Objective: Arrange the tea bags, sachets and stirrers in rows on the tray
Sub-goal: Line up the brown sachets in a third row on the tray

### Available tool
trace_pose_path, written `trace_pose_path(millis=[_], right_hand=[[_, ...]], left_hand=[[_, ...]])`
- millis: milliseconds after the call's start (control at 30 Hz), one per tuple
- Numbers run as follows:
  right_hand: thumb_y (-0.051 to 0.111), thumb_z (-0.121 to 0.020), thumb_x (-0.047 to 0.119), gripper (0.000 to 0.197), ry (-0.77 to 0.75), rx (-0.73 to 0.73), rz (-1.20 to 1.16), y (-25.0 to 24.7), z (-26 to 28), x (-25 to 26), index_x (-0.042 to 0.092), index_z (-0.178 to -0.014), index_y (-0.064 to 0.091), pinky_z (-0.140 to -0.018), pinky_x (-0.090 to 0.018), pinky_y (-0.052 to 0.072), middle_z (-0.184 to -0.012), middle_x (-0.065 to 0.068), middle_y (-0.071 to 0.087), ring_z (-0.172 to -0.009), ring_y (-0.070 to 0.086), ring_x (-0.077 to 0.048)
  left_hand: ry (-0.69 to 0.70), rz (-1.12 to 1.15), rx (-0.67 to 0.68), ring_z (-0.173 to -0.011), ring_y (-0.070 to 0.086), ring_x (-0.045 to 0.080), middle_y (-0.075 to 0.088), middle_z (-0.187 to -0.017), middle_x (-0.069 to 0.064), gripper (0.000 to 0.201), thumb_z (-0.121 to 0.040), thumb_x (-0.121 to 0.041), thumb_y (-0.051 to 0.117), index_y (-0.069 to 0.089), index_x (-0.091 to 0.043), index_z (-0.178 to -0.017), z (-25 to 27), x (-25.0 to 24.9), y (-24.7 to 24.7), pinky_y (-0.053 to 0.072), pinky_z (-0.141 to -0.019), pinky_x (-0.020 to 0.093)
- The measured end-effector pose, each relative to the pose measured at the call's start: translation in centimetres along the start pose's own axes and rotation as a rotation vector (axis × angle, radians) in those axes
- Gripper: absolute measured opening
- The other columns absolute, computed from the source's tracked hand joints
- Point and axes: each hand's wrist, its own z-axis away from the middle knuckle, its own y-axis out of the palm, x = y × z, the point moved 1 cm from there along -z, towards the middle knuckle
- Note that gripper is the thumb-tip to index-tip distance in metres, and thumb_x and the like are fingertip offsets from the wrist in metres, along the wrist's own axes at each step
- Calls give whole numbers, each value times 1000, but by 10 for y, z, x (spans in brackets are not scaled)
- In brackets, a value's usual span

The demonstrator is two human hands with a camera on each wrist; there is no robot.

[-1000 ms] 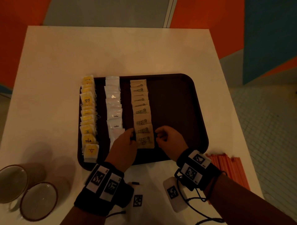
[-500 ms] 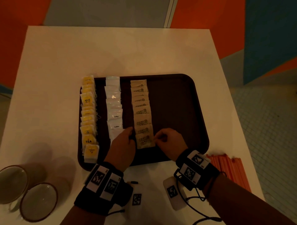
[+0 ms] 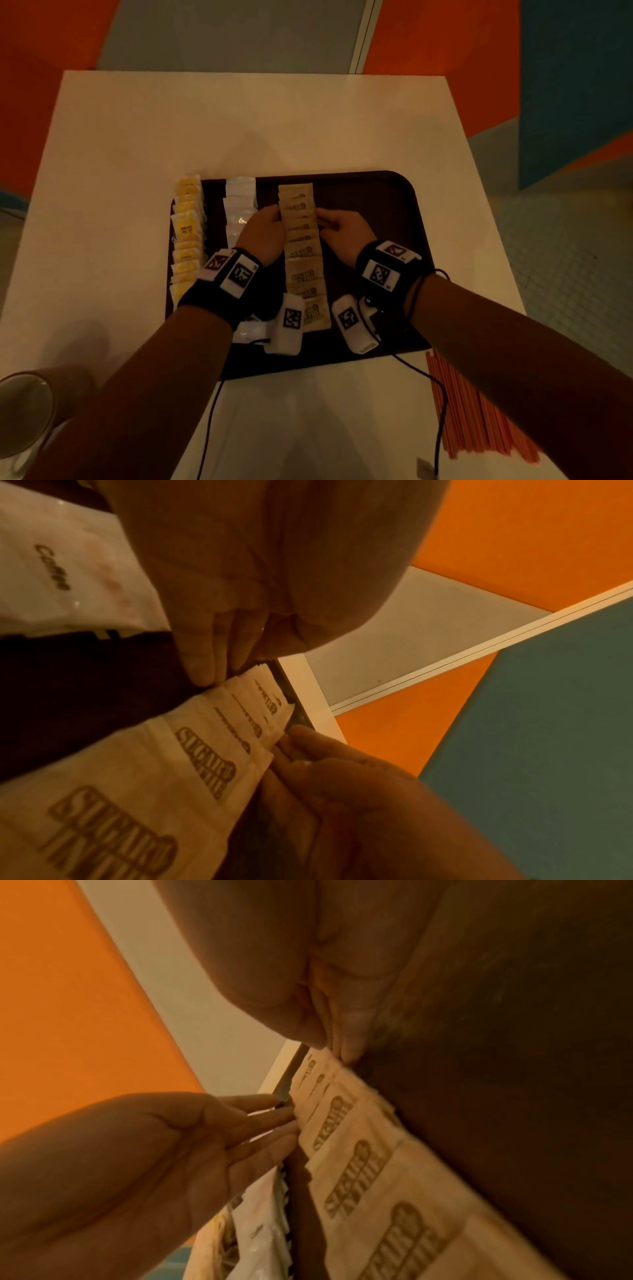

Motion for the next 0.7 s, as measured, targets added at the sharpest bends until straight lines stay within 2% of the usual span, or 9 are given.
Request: trace_pose_path(millis=[67,167,200,267,367,467,500,567,700], right_hand=[[47,-90,0,41,-5,-15,-67,3,2,1,9,-130,50,-84,-12,40,-127,-7,59,-114,54,-12],[49,-89,1,41,0,-31,-115,7,5,-1,9,-129,51,-85,-14,43,-125,-6,60,-109,54,-8],[49,-89,2,40,1,-35,-111,8,6,-2,11,-128,52,-86,-17,45,-125,-6,61,-110,55,-9],[50,-89,3,40,-1,-45,-100,7,8,0,13,-128,53,-88,-21,45,-125,-6,61,-111,56,-11],[46,-90,0,43,-3,-73,-90,3,7,5,9,-132,48,-86,-14,39,-130,-9,56,-115,52,-12],[44,-90,-2,47,-7,-54,-72,0,3,8,8,-135,43,-86,-11,35,-136,-9,50,-126,47,-18],[44,-90,-2,47,-12,-42,-68,0,1,8,9,-135,43,-88,-12,36,-136,-9,51,-126,47,-19],[45,-90,-1,44,-16,-29,-73,3,0,6,9,-133,46,-91,-17,39,-134,-10,53,-125,49,-20],[45,-90,-2,45,-13,-37,-90,3,-3,3,9,-133,45,-92,-18,39,-133,-9,54,-123,50,-20]], left_hand=[[21,32,28,-96,61,23,63,-89,-1,30,-88,-2,44,58,-27,-79,0,1,1,47,-96,46],[35,49,40,-102,58,24,64,-103,7,33,-88,3,41,61,-23,-92,2,4,1,44,-101,46],[42,48,40,-98,59,22,64,-100,5,34,-88,3,41,60,-25,-89,1,5,1,44,-100,45],[61,33,34,-89,59,16,61,-89,-6,36,-89,1,40,56,-31,-80,0,4,0,46,-95,40],[96,24,3,-93,57,17,58,-92,-7,27,-90,-1,40,61,-18,-93,-3,0,-1,47,-88,32],[111,11,17,-77,53,1,56,-85,-14,28,-90,0,39,58,-21,-89,-6,-3,-1,46,-68,14],[118,-2,31,-78,54,1,57,-87,-13,27,-90,-1,40,58,-21,-94,-7,-4,-1,47,-70,15],[130,-16,56,-89,58,10,60,-98,-6,29,-90,-1,42,59,-18,-105,-9,-5,-1,50,-81,26],[100,-114,24,-107,57,25,61,-118,6,35,-86,-1,38,60,-15,-110,-23,2,-7,47,-97,44]])
